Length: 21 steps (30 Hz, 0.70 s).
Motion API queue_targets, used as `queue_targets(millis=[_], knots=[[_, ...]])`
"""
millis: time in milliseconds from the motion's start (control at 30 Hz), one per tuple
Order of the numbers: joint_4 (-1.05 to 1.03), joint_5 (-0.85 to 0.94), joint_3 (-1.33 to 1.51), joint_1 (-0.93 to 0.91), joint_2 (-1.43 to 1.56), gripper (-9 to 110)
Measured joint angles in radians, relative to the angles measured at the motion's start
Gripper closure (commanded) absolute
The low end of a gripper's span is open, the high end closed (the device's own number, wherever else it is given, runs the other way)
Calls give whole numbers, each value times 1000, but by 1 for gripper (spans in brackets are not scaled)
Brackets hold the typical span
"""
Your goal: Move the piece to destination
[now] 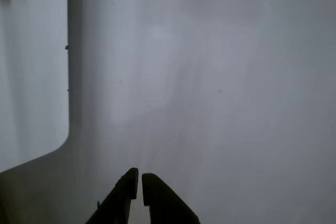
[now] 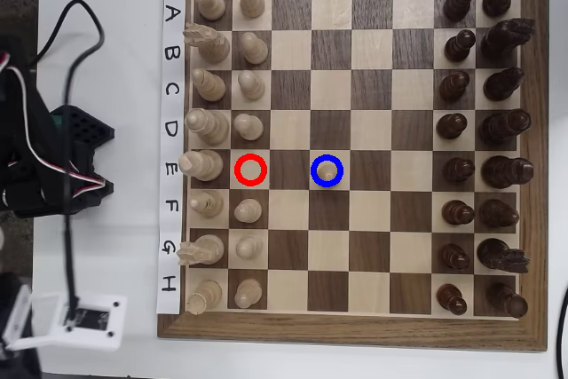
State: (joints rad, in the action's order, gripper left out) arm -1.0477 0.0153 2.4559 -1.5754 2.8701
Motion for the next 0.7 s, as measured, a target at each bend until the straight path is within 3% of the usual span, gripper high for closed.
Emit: queue_targets(millis=[367,700], knots=[[61,-12,360,-26,192,101],[66,-21,523,-89,321,101]])
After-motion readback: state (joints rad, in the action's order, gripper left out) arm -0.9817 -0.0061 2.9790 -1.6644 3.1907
